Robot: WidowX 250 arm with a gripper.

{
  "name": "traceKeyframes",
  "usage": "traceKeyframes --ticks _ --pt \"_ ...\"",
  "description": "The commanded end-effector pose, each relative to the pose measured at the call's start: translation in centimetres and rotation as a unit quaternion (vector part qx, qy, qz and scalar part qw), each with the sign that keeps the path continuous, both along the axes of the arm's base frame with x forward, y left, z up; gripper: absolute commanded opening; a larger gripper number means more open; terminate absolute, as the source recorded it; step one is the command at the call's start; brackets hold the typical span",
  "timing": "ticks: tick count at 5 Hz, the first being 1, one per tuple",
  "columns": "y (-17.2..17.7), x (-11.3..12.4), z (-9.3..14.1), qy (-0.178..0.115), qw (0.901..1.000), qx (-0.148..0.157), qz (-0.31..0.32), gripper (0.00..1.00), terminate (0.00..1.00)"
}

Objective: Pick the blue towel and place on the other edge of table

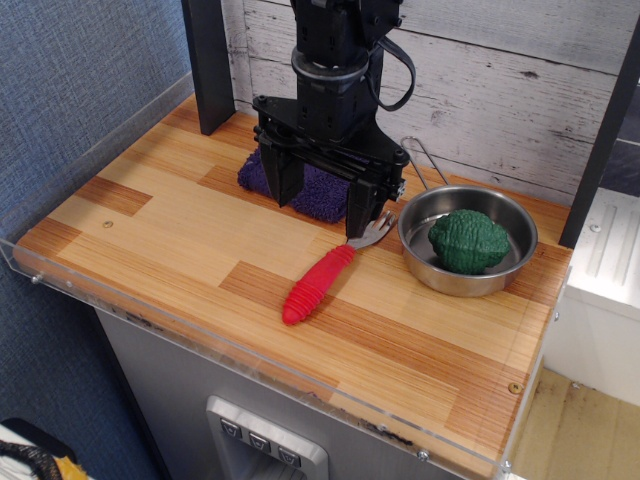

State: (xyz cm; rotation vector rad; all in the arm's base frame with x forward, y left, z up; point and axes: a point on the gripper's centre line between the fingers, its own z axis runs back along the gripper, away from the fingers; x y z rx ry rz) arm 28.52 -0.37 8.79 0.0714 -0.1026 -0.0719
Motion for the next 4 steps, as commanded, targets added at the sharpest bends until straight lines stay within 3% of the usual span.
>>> traceKeyframes --ticks 1,4 --pt "0.0 0.0 0.0 0.0 1.0 0.0 0.0 1.0 0.0" --pt "8.2 4.7 0.9 -0.113 0.9918 -0.011 0.059 1.0 0.0"
